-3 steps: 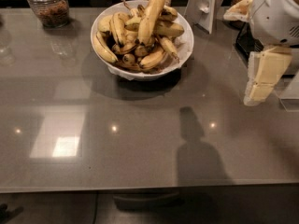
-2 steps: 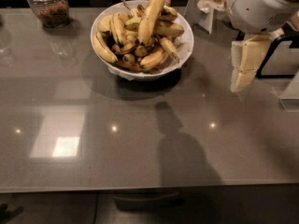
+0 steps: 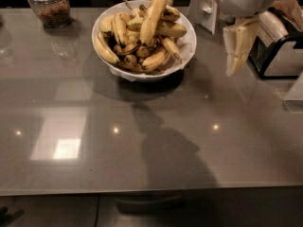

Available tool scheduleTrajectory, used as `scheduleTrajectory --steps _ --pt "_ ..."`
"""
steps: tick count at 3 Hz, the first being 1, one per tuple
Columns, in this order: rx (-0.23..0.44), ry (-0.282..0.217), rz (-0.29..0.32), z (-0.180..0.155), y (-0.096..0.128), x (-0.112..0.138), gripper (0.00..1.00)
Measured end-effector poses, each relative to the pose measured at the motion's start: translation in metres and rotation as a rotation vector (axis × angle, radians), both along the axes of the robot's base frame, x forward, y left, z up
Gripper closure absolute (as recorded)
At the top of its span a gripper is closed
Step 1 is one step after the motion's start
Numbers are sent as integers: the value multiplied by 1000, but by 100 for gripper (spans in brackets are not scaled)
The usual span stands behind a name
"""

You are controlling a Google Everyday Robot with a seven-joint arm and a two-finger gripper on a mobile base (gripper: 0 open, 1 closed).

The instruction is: Pick banana from white bowl

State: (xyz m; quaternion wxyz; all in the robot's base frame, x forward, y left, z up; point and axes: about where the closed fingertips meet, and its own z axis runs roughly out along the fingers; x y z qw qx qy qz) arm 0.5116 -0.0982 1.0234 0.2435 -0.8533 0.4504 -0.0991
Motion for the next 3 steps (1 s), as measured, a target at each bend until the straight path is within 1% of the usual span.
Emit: scheduleTrajectory --steps 1,2,3 --pt "0 0 0 0 0 0 0" --pt "-7 -100 82 10 15 3 0" --pt "3 -240 243 26 50 5 0"
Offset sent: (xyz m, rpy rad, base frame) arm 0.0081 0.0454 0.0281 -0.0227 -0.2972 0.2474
